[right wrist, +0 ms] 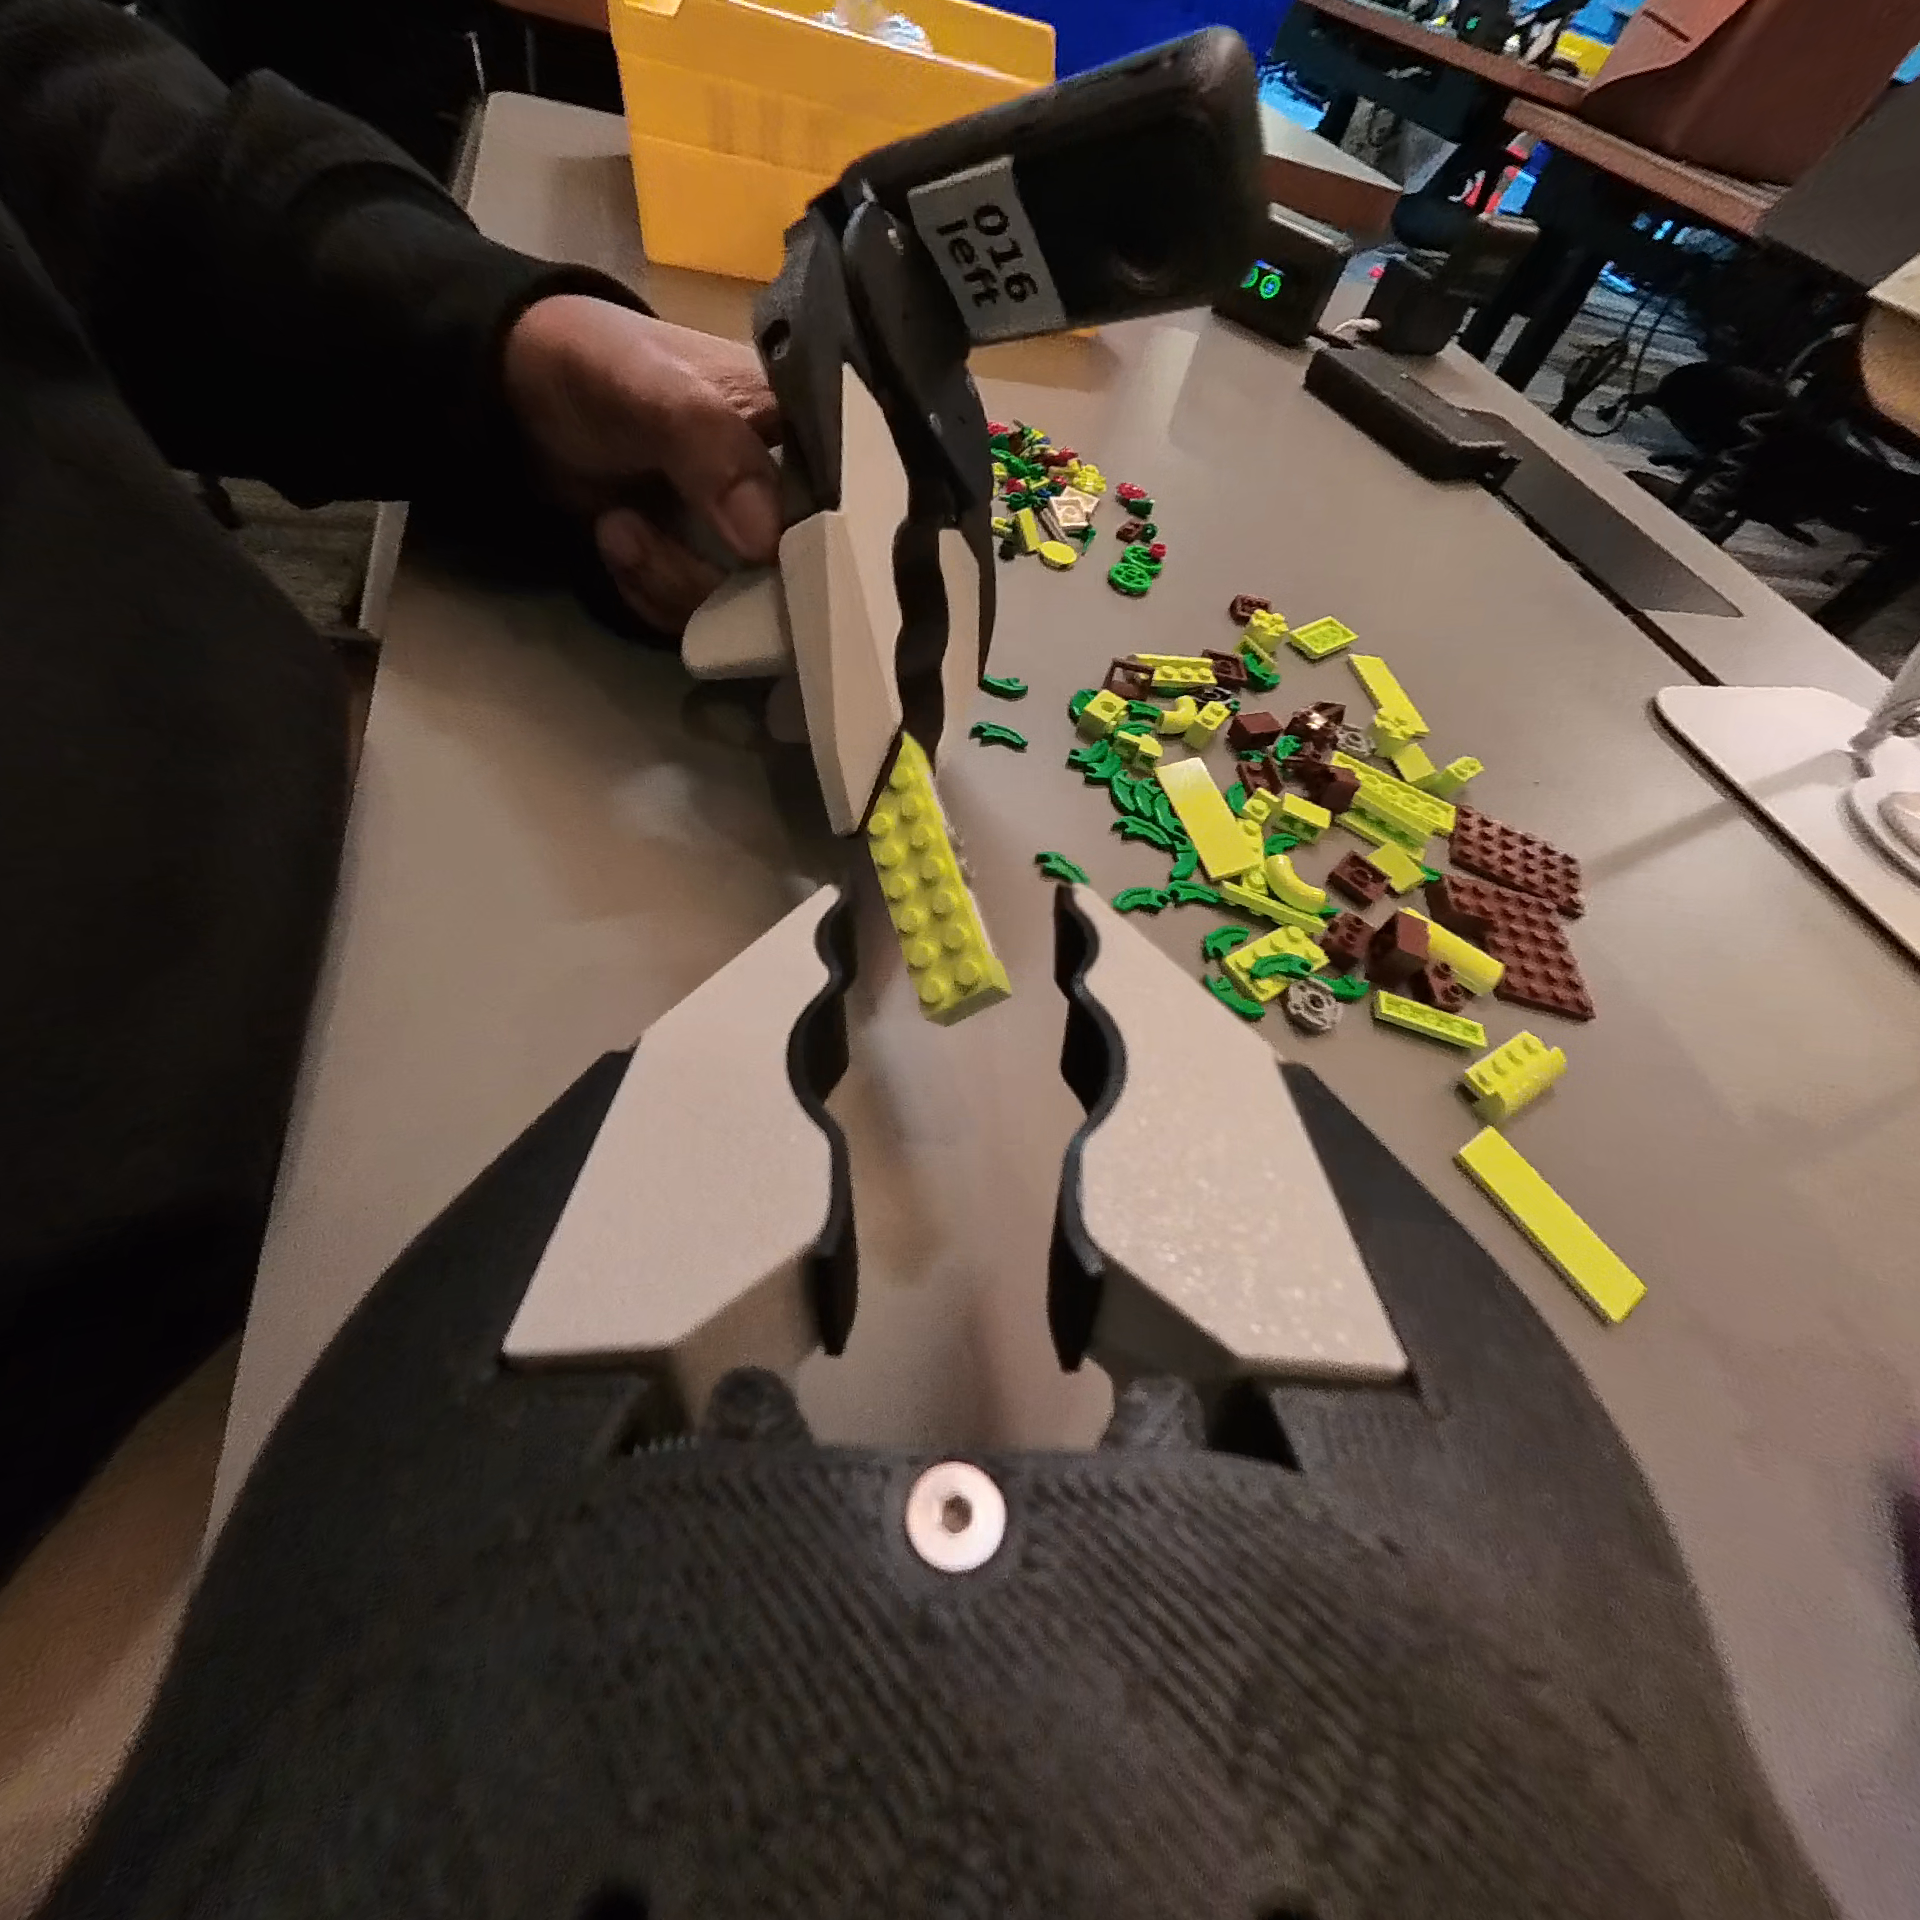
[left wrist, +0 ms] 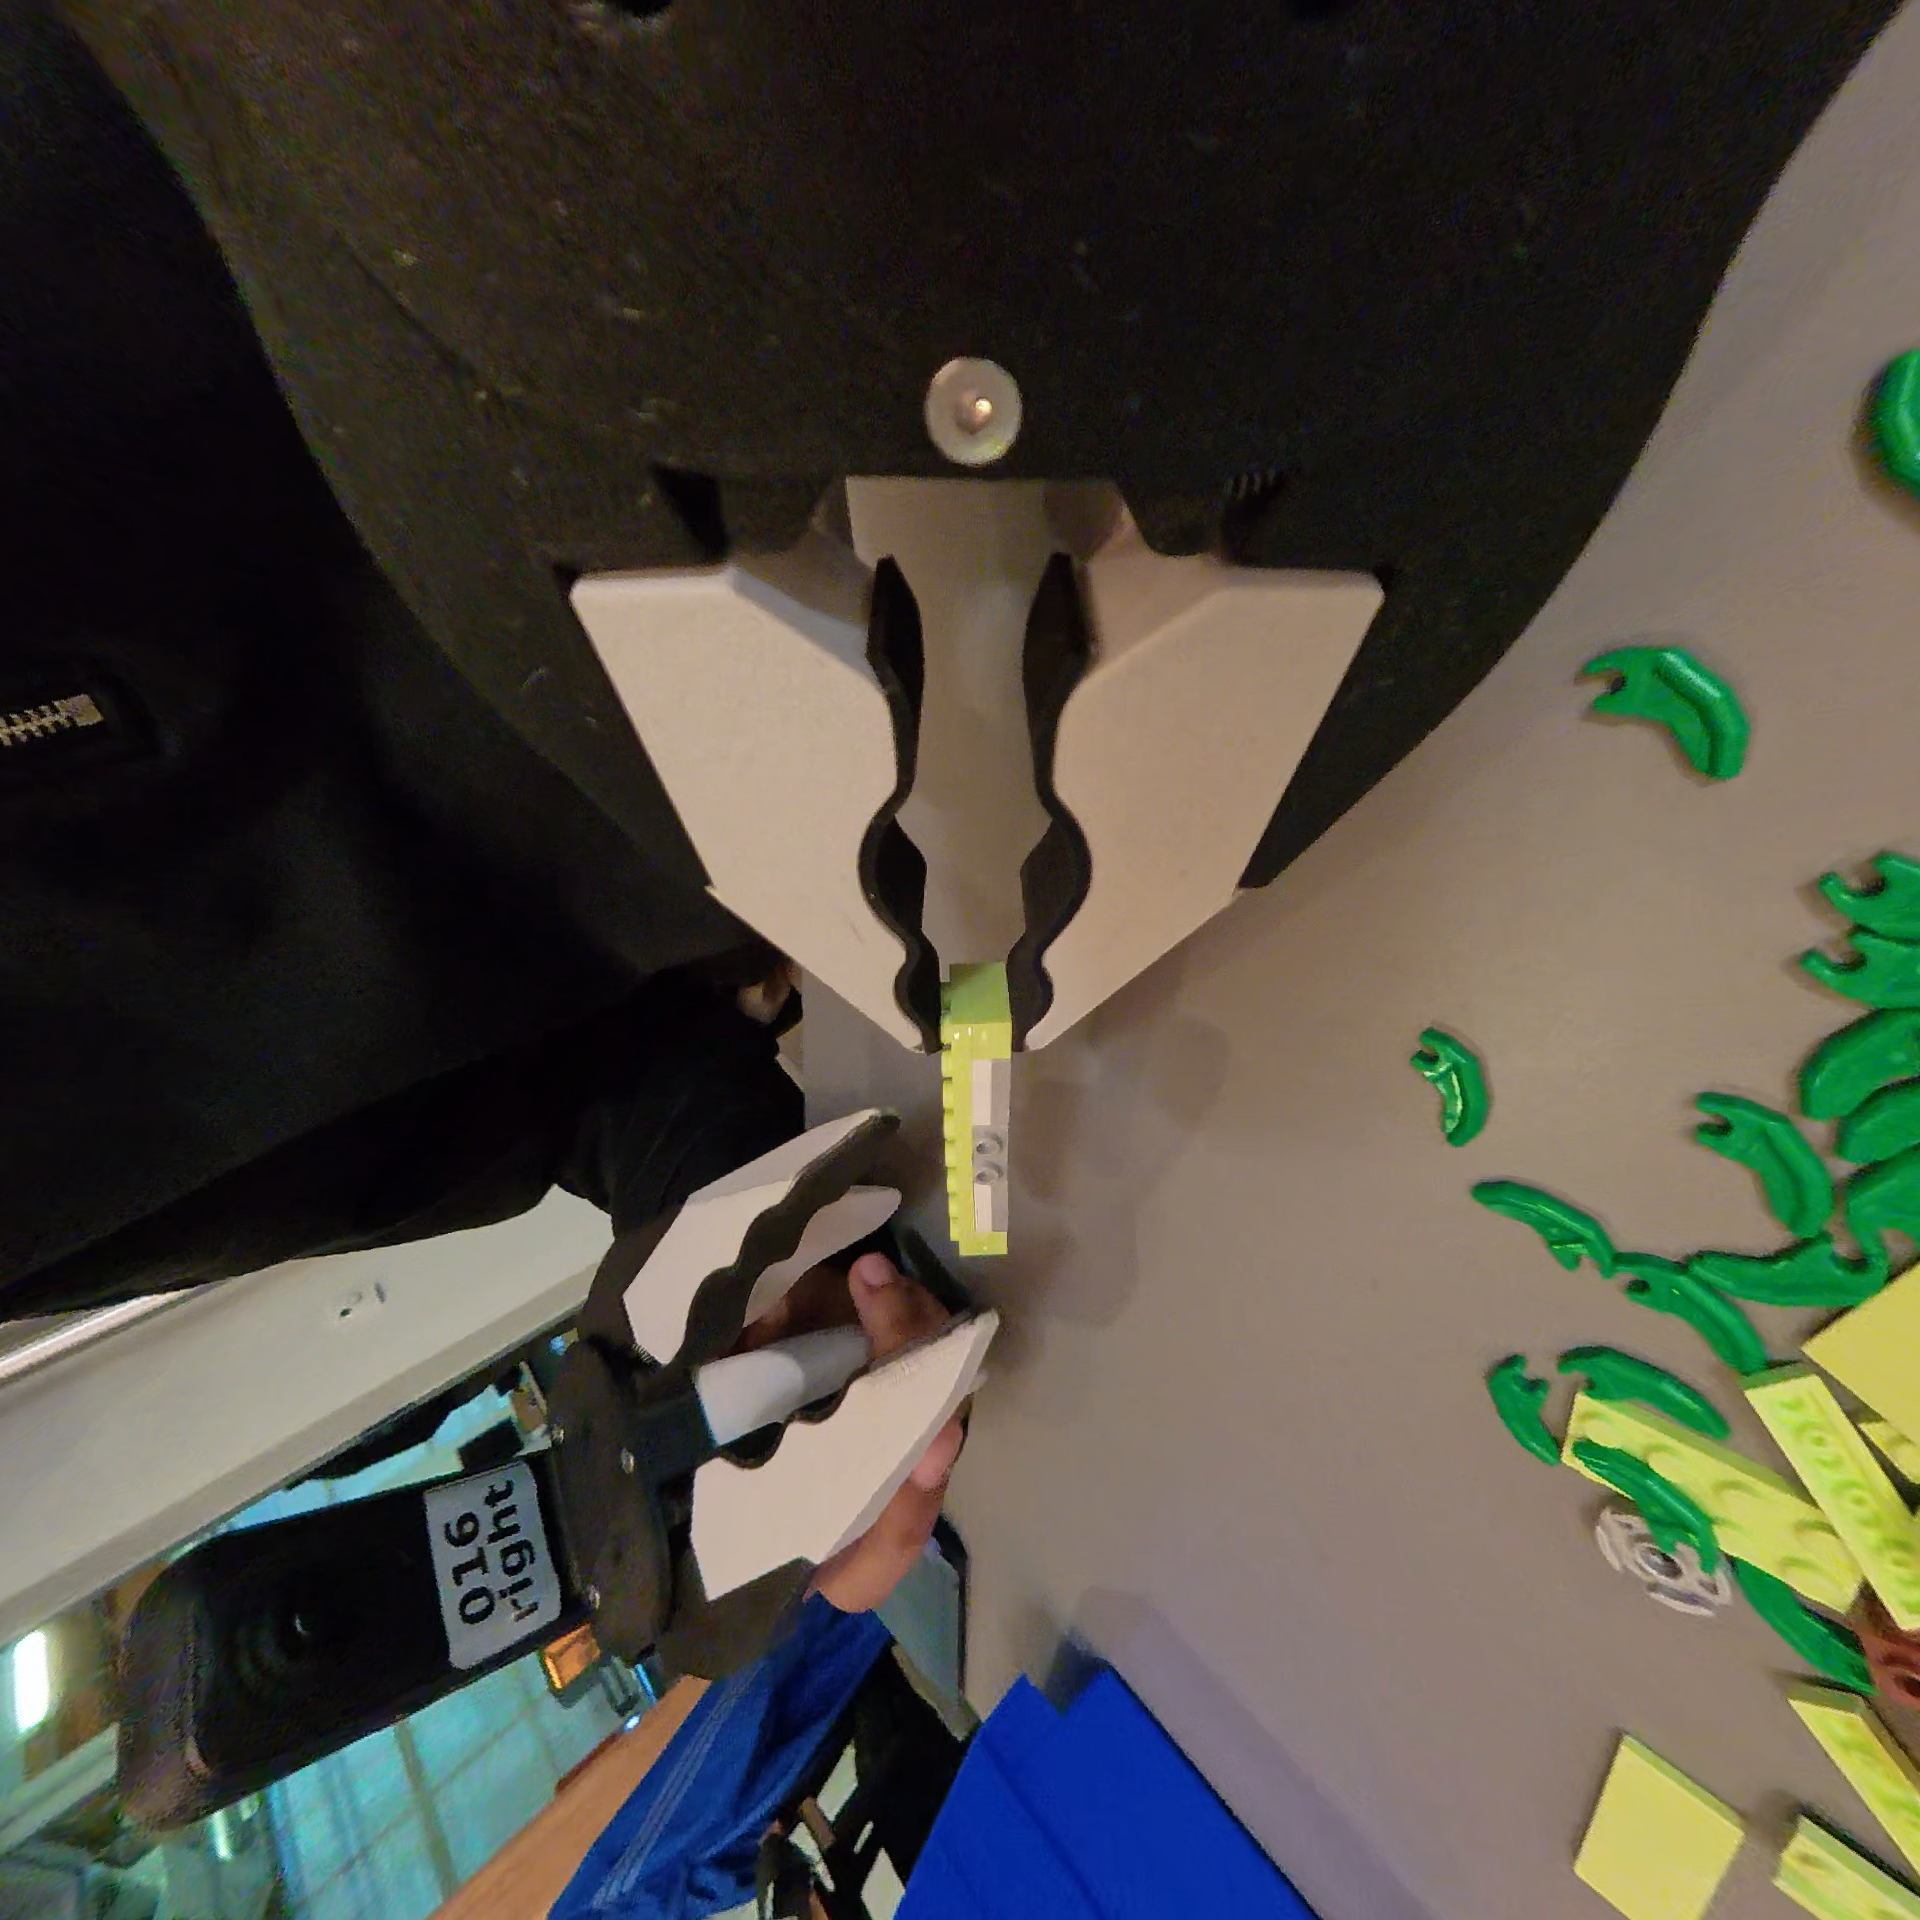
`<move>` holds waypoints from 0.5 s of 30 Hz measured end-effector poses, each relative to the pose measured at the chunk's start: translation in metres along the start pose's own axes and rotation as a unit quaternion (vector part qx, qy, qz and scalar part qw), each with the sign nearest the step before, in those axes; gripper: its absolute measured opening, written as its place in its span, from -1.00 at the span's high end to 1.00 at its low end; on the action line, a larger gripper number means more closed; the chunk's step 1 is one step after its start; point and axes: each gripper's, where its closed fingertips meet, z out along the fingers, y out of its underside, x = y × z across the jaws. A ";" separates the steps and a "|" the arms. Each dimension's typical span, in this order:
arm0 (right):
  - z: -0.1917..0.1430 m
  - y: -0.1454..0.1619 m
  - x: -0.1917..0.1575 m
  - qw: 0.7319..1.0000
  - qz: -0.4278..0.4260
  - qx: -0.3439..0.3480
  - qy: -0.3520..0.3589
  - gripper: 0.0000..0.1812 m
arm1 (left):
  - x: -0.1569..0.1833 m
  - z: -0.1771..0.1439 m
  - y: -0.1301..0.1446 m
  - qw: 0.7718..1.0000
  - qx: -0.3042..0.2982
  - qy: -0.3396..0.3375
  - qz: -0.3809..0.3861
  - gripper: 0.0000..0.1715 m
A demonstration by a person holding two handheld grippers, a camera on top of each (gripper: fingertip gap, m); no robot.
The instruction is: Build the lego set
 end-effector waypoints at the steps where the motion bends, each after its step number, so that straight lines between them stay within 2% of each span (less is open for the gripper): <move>1: 0.001 0.001 -0.002 1.000 -0.004 -0.003 -0.004 0.60 | 0.002 0.000 -0.001 1.000 0.003 0.007 -0.005 0.88; 5: 0.006 0.008 -0.007 0.999 -0.042 -0.031 0.000 0.49 | 0.002 -0.002 -0.006 0.998 0.021 0.030 -0.045 0.88; 8: 0.010 0.013 -0.005 0.996 -0.078 -0.048 0.025 0.56 | 0.000 -0.002 -0.006 0.997 0.022 0.030 -0.061 0.88; 11: 0.010 0.014 -0.004 0.994 -0.093 -0.051 0.037 0.81 | 0.000 -0.001 -0.005 0.998 0.020 0.031 -0.059 0.88; 13: 0.010 0.014 -0.004 0.994 -0.088 -0.050 0.033 0.82 | 0.000 -0.002 -0.007 0.998 0.026 0.027 -0.054 0.87; 15: 0.009 0.016 -0.001 0.995 -0.070 -0.058 0.032 0.82 | -0.007 -0.005 -0.010 0.998 0.036 0.001 -0.041 0.66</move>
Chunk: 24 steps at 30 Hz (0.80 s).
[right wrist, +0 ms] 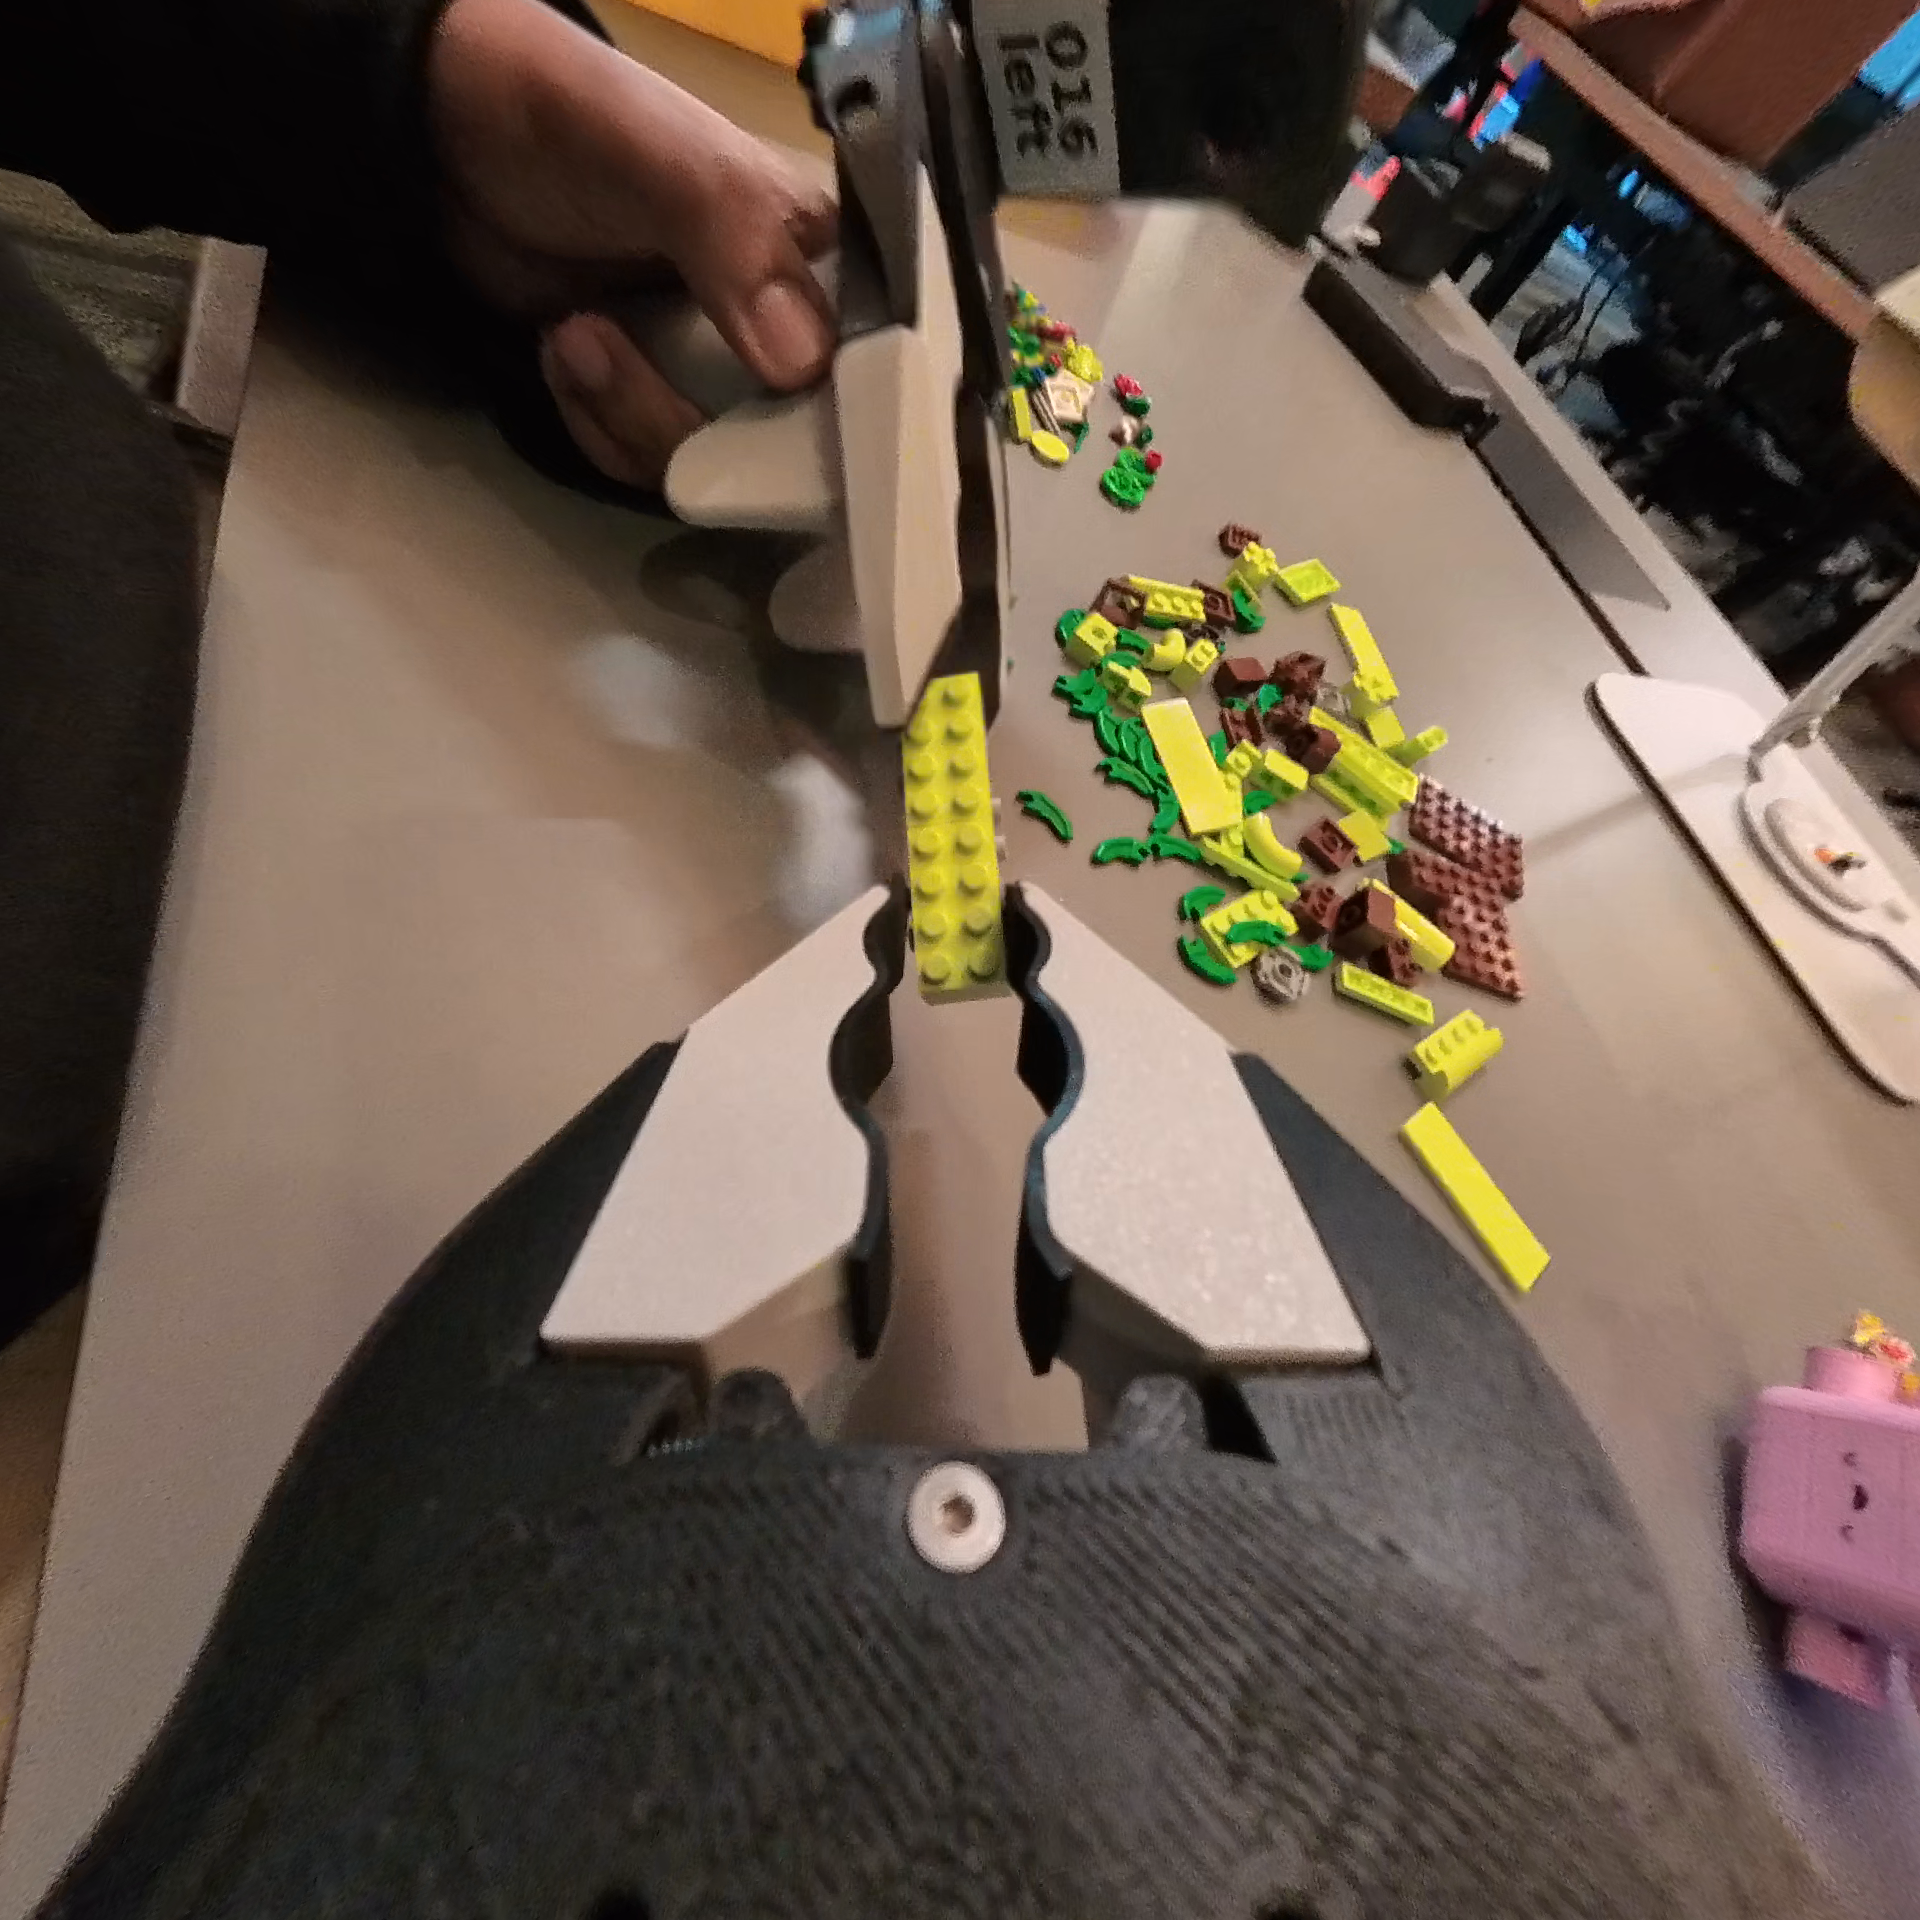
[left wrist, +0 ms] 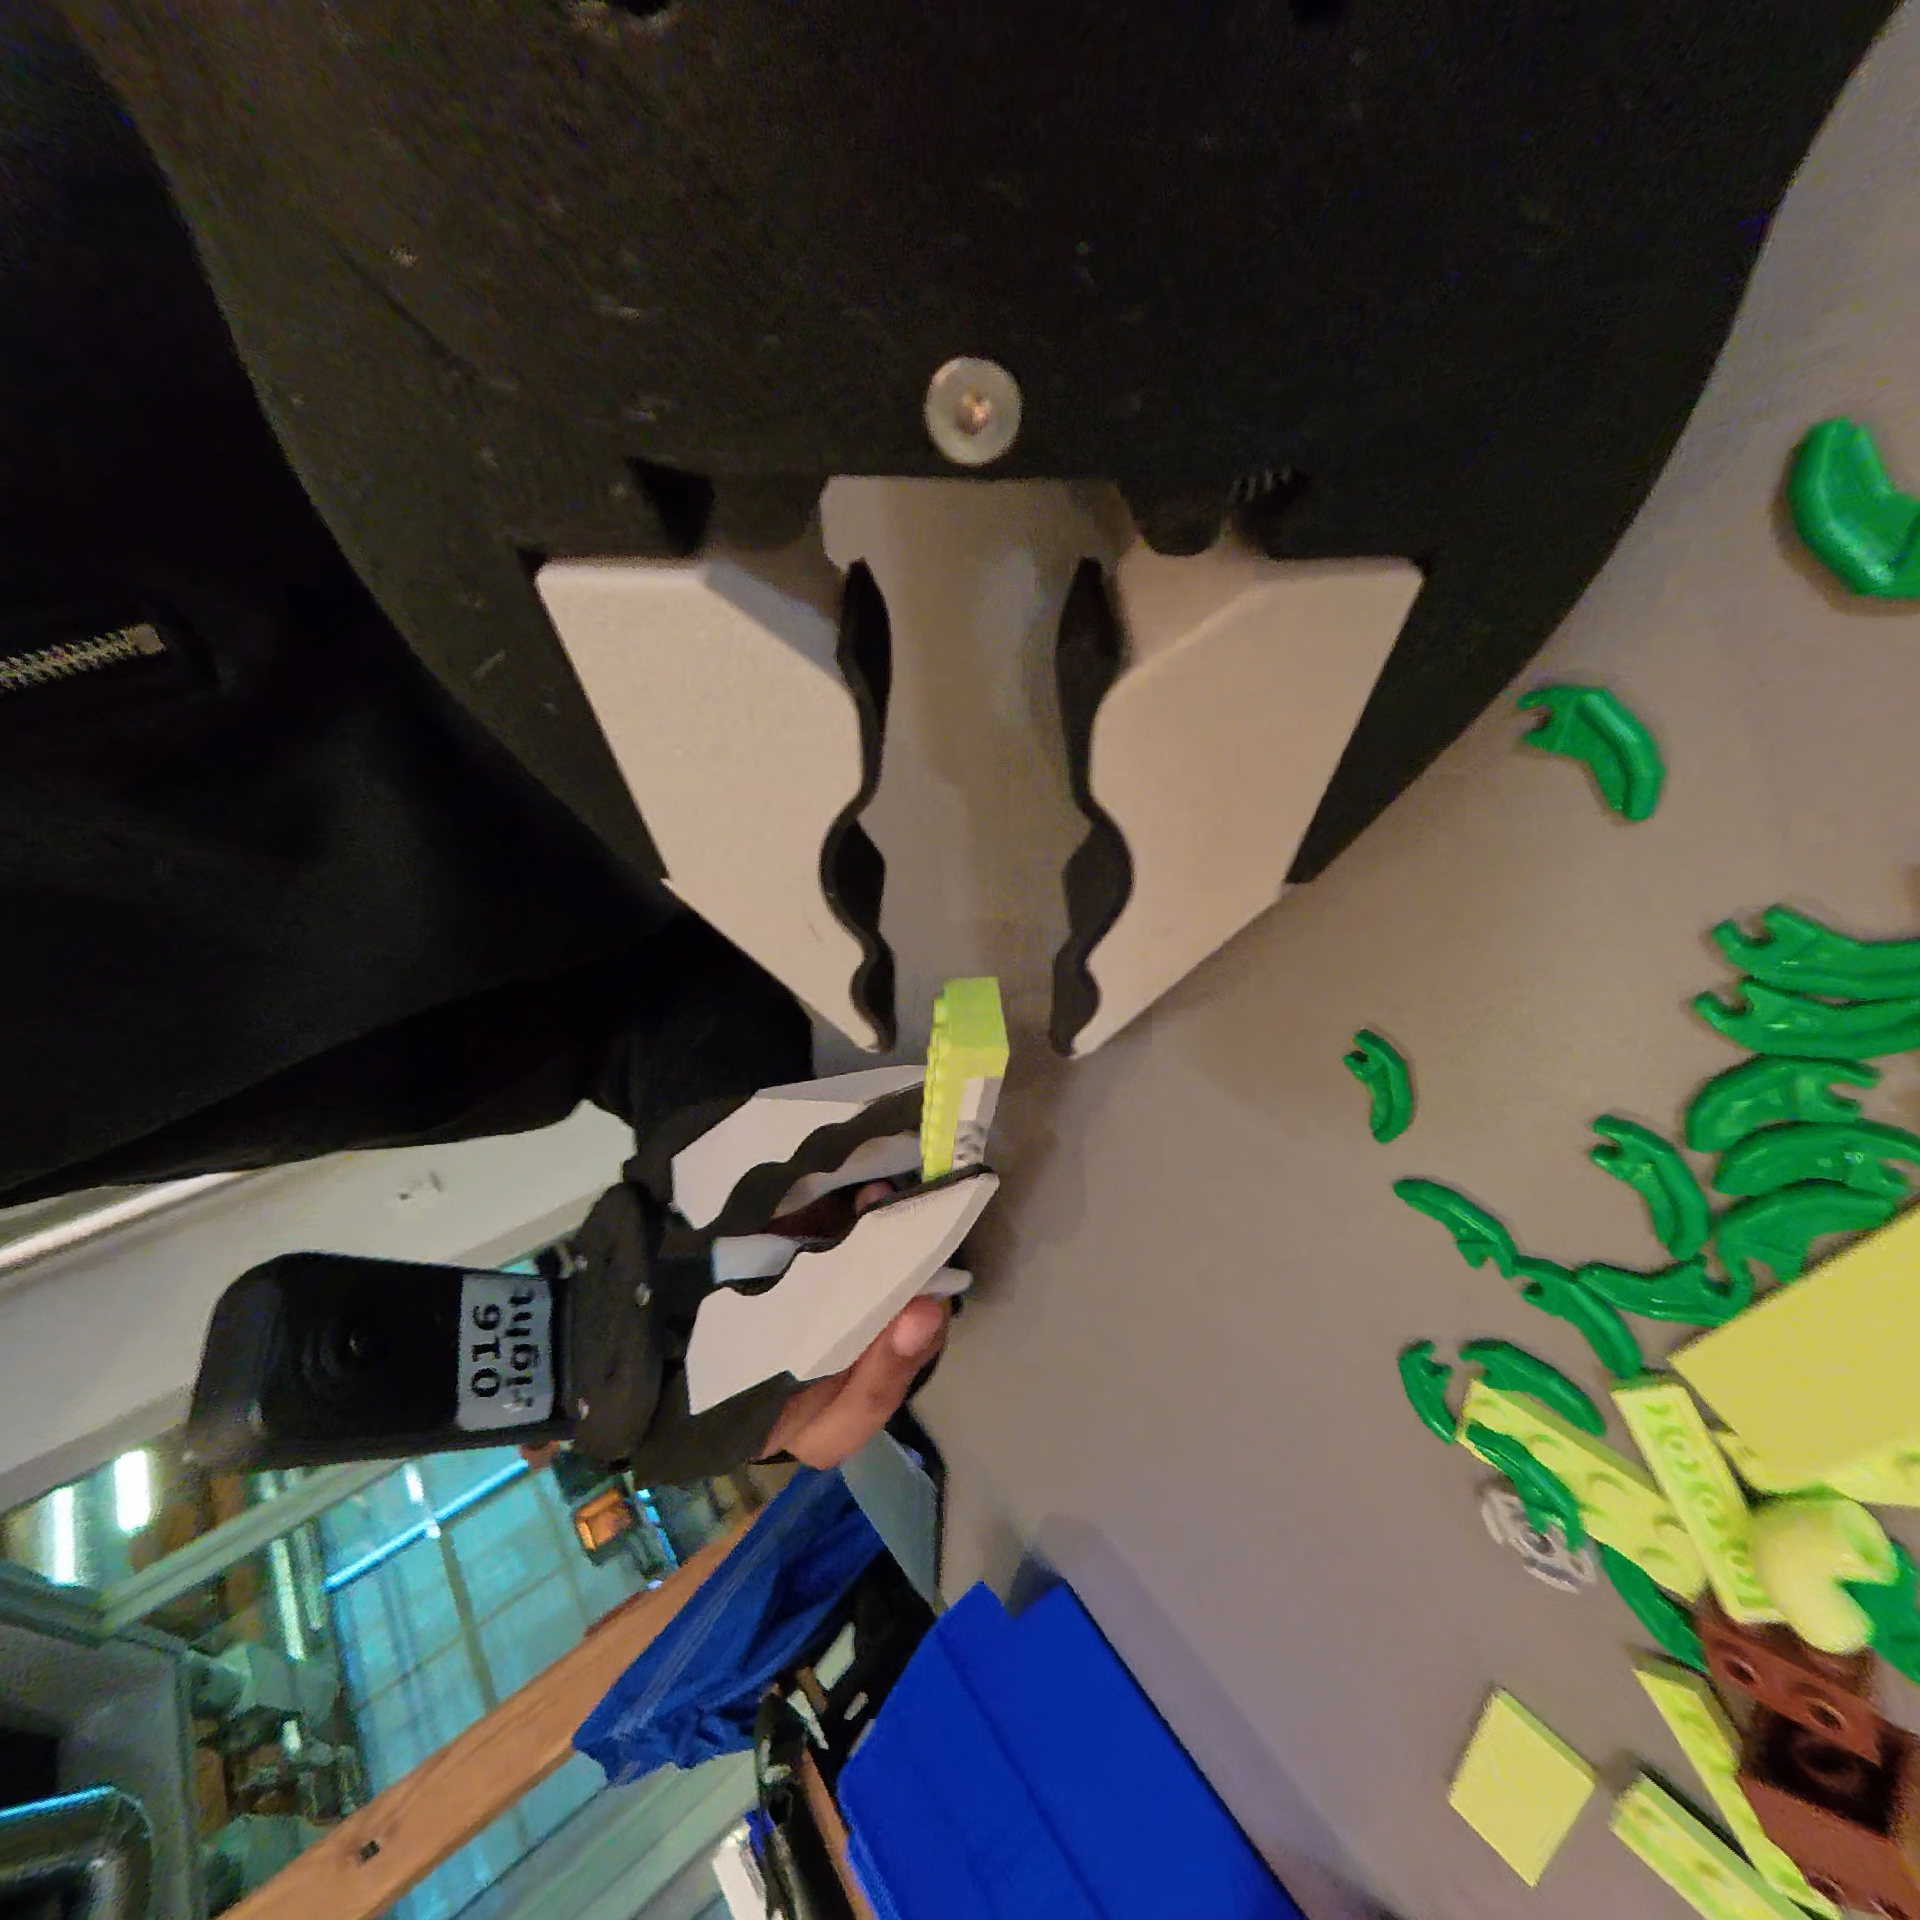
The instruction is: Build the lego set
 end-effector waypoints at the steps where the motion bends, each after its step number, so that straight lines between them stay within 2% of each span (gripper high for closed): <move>1: 0.000 0.003 0.003 1.000 0.013 -0.009 0.000 0.82 | -0.004 -0.002 -0.002 1.000 0.004 -0.017 0.012 0.59; 5: 0.004 0.031 0.007 0.988 0.120 -0.092 -0.028 0.82 | -0.017 -0.013 -0.014 0.990 0.030 -0.103 0.090 0.52; 8: 0.005 0.042 0.006 0.973 0.191 -0.121 -0.054 0.82 | -0.017 -0.014 -0.016 0.983 0.032 -0.126 0.133 0.55; 11: 0.001 0.036 0.004 0.971 0.206 -0.098 -0.072 0.78 | -0.017 -0.012 -0.014 0.981 0.022 -0.133 0.142 0.55; 15: -0.001 0.031 0.002 0.969 0.216 -0.083 -0.089 0.50 | -0.017 -0.011 -0.013 0.981 0.018 -0.130 0.141 0.55; 19: -0.006 0.024 0.004 0.965 0.236 -0.054 -0.104 0.44 | -0.017 -0.011 -0.013 0.982 0.019 -0.129 0.139 0.56; 24: -0.014 0.015 0.019 0.955 0.280 -0.004 -0.100 0.49 | -0.016 -0.009 -0.011 0.979 0.012 -0.136 0.154 0.58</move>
